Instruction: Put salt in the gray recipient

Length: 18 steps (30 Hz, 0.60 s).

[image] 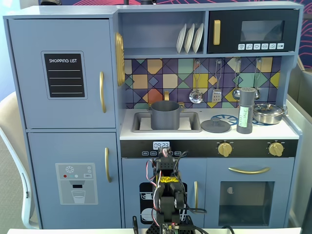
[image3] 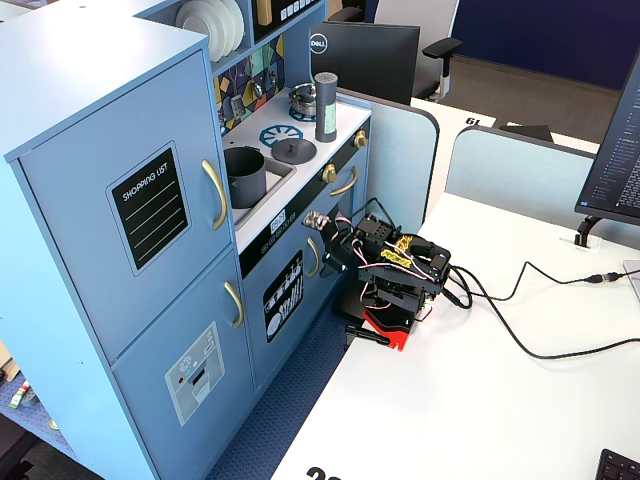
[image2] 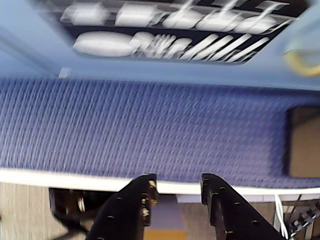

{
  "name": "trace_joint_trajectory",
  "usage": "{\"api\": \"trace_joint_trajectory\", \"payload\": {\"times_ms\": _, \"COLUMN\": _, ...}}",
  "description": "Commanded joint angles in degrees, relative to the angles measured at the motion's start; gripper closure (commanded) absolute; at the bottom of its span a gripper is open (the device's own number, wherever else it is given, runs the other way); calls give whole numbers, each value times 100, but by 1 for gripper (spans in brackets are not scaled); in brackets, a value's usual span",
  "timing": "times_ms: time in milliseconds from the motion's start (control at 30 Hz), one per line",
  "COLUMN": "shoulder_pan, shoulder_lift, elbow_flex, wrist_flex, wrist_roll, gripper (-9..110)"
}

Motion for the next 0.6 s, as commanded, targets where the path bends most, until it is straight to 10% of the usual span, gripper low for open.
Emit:
{"api": "trace_joint_trajectory", "payload": {"times_ms": 0, "shoulder_pan": 369, "shoulder_lift": -800, "elbow_flex": -1564, "wrist_flex": 26, "wrist_roll": 53, "gripper": 101}}
{"api": "trace_joint_trajectory", "payload": {"times_ms": 567, "shoulder_pan": 3050, "shoulder_lift": -1934, "elbow_flex": -4430, "wrist_flex": -1310, "wrist_roll": -659, "gripper": 101}}
